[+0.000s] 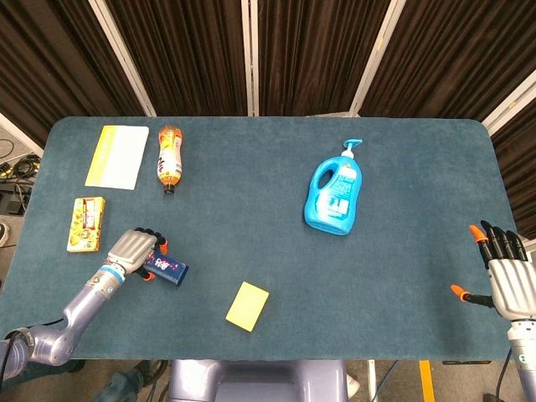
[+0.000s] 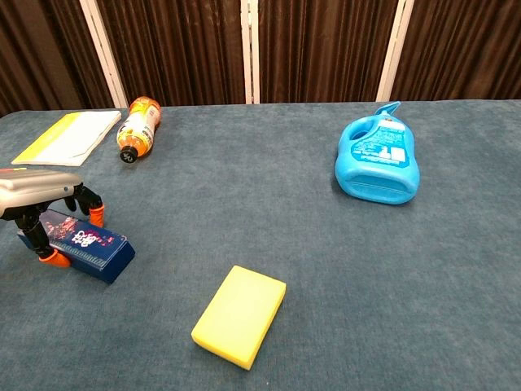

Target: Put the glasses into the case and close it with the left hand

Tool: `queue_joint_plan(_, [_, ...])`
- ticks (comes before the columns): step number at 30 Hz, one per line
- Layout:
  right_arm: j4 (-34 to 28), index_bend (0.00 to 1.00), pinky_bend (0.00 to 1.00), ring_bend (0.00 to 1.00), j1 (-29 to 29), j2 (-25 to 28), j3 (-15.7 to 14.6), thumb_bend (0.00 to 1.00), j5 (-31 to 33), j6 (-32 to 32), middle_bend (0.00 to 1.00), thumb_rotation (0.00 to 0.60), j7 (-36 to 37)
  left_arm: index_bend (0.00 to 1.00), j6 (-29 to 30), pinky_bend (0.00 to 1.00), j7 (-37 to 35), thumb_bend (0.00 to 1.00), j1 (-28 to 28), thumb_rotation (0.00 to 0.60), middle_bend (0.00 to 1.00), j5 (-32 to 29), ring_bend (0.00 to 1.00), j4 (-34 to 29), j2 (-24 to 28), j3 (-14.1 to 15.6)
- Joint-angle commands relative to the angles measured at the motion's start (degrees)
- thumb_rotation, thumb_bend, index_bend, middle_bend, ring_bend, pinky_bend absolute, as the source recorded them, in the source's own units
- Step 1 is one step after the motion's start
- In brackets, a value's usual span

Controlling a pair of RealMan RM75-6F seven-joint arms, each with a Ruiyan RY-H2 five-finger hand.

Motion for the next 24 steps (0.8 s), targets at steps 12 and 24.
queue_joint_plan(12, [-0.17, 0.0, 0.0, 0.0, 0.0, -0.05, -0.06, 0.0, -0.09, 0.08, 0.0, 0.6, -0.34, 0.54, 1.97, 0.29, 1.74, 0.26, -0.32, 0.6, 0.39, -2.94, 0.31, -0.56, -0.48, -1.22])
queue_joint_plan(24, [-0.45, 0.0, 0.0, 0.0, -0.17, 0.35, -0.16, 0.0, -0.64, 0.49, 0.0, 0.6, 0.27, 0.0, 3.43, 0.0, -3.06, 0.0, 0.91, 0.6, 0.0, -1.04, 0.0, -4.88, 3.17, -1.83])
